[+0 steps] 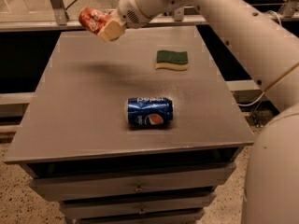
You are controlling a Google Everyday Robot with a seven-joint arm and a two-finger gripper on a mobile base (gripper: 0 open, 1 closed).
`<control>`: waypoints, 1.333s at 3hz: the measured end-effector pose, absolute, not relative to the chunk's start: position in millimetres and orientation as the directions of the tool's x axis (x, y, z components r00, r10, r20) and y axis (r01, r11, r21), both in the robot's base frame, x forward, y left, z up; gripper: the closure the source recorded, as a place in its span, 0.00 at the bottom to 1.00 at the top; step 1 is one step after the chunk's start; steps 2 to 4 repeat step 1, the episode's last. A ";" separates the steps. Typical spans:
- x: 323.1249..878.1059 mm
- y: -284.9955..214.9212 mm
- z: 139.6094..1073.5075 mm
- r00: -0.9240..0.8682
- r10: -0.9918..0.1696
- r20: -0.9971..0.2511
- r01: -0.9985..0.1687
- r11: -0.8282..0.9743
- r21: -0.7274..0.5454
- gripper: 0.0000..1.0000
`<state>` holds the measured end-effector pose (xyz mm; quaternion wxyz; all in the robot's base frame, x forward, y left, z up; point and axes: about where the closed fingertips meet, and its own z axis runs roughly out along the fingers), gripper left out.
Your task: Pick coke can
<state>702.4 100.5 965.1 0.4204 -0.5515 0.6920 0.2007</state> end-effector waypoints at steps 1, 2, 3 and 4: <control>699.1 98.6 966.4 0.037 -0.611 -0.791 -0.936 0.256 -0.241 1.00; 699.1 98.6 966.4 0.037 -0.611 -0.791 -0.936 0.256 -0.241 1.00; 699.1 98.6 966.4 0.037 -0.611 -0.791 -0.936 0.256 -0.241 1.00; 699.1 98.6 966.4 0.037 -0.611 -0.791 -0.936 0.256 -0.241 1.00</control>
Offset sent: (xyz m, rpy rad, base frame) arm 0.0000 0.0000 0.0000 0.0000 0.0000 0.0000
